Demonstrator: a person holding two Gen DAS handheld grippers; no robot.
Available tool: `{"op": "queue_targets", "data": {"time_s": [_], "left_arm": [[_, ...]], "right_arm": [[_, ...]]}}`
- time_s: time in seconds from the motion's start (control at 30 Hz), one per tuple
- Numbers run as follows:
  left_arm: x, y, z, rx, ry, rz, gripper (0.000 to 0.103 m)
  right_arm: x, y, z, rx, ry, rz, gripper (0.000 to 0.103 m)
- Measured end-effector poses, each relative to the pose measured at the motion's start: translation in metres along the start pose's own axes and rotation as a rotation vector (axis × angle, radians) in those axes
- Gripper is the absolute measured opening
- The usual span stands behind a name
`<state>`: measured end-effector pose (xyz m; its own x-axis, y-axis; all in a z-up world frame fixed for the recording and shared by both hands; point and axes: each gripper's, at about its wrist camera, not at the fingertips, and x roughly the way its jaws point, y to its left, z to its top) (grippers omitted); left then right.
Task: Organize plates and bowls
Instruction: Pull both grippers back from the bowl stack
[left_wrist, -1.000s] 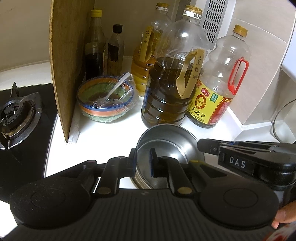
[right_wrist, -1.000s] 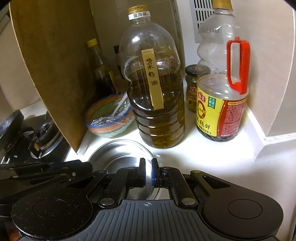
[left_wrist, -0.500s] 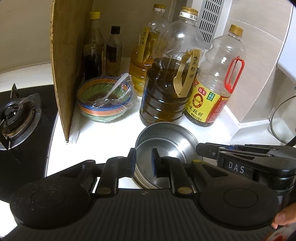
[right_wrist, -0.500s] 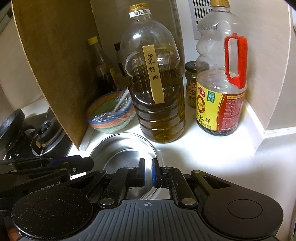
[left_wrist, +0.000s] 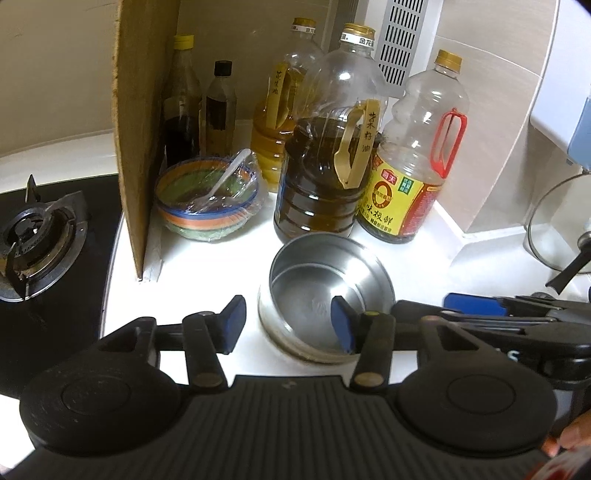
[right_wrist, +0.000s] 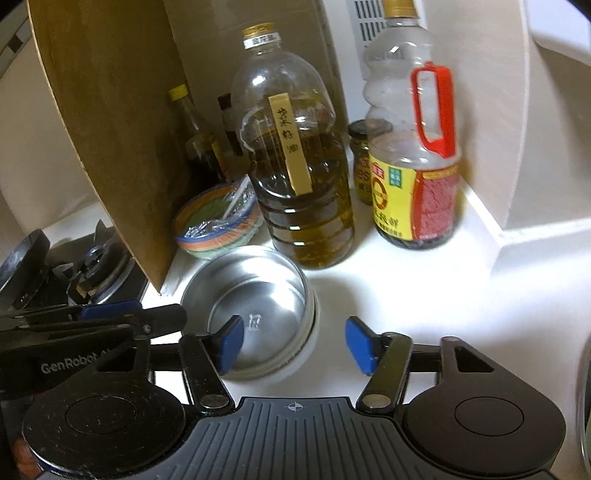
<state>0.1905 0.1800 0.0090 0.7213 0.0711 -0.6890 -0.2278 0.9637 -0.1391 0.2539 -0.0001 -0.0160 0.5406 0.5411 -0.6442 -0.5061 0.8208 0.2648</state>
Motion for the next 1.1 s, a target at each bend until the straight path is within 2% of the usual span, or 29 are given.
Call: {"op": "queue_targets", "data": {"time_s": [0.07, 0.3, 0.63, 1.1], "left_arm": [[-0.005, 0.002, -0.004, 0.007, 0.001, -0.003, 0.058], [-0.022, 0.006, -0.021, 0.050, 0.014, -0.025, 0.063], [-0.032, 0.009, -0.053, 0.097, 0.073, -0.056, 0.063], [-0.041, -0.009, -0.083, 0.103, 0.120, -0.039, 0.063]], "right_arm": [[-0.006, 0.000, -0.006, 0.005, -0.005, -0.009, 0.066], [-0.026, -0.002, -0.030, 0.055, -0.008, -0.048, 0.074], [-0.045, 0.001, -0.068, 0.115, 0.013, -0.102, 0.075], [-0.062, -0.001, -0.100, 0.119, 0.067, -0.085, 0.076]]}}
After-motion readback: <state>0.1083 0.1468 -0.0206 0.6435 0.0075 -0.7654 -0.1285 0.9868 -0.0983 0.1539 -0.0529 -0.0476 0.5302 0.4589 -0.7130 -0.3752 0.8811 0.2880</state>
